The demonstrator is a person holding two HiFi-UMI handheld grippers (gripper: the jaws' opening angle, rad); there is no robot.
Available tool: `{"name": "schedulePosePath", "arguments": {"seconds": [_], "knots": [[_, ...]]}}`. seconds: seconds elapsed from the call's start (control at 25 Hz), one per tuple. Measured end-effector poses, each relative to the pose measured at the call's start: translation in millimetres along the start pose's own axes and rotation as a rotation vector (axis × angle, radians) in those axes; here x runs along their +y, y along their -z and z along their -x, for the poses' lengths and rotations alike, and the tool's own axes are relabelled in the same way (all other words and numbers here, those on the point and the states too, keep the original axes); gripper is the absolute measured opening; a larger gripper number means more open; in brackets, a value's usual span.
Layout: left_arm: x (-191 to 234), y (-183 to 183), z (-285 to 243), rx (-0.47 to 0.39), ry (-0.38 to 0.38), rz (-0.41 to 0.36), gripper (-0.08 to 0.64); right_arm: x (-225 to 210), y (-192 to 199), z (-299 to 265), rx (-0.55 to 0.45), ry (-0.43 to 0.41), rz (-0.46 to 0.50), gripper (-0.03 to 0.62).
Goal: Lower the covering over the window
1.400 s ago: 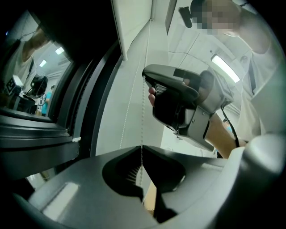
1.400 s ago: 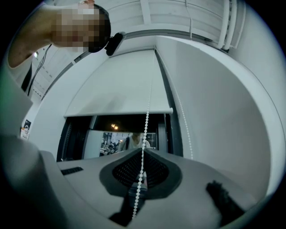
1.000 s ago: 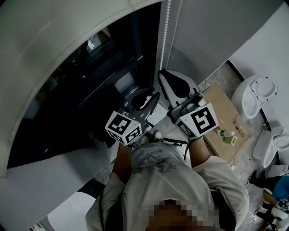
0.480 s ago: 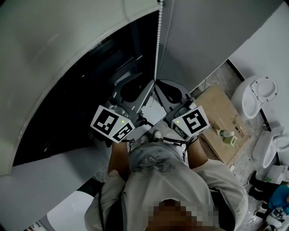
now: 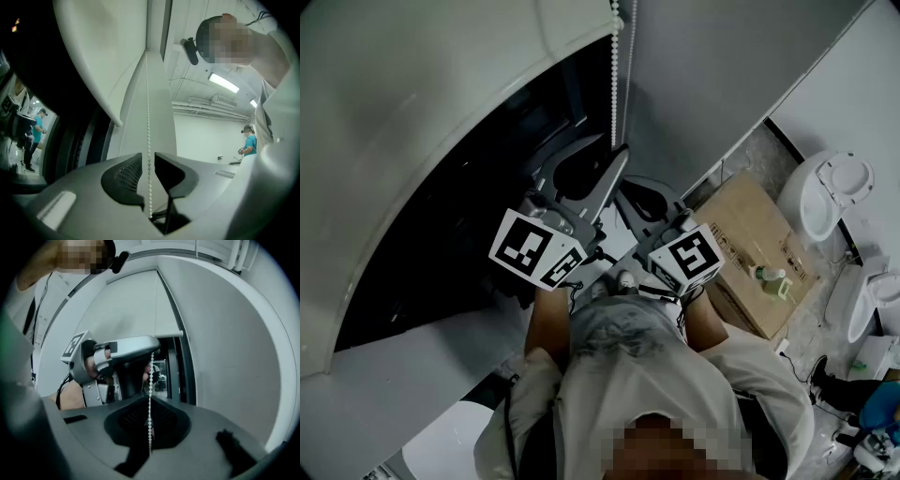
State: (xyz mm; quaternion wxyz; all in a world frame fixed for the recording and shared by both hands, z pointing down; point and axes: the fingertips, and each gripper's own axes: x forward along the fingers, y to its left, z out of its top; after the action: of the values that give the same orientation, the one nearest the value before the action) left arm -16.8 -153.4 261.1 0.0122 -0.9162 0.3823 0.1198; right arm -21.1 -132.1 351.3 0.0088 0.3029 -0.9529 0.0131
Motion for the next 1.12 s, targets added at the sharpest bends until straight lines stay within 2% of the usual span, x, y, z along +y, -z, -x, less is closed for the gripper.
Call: {"name": "schedulePosePath", "arguments": {"seconds": [0.08,0.16,0.24,0.52,0.6,0.8,0.92,1.12], "knots": [[0,-3,-2,-0.004,-0.004,-0.011,0.078,0,-1,0,0.001,0.003,0.004,0.025],[-1,-3,-3,-0.002,-0.017,-0.033,0.012,1,-1,1,0.004,0.004,0.009,0.025],[-3,-3,-3,0.002,-0.022,-0.047,0.017,1,0,2,0.004,0.012,0.014,0.025],[-1,-3,1,-0.009,-0.024,-0.021,0.015,-1,-10,8,-0.039,0.022,0.036,0.026],[-2,-1,2,0.002,-0.02,-0.025,0.014,-1,-20,14,-0.083,0.004,0.013,0.076],[-5,14,8,0.042,-0.01,-0.011,0.014,-12,-49,29,-0.205,-0.02,-0.073,0.092],[-5,31,9,0.092,-0.02,-0.019,0.014,-17,-61,33,-0.238,-0.016,-0.078,0.094],[-6,61,14,0.135,-0.023,0.027,0.014,-17,-72,30,-0.251,-0.027,-0.053,0.095]]}}
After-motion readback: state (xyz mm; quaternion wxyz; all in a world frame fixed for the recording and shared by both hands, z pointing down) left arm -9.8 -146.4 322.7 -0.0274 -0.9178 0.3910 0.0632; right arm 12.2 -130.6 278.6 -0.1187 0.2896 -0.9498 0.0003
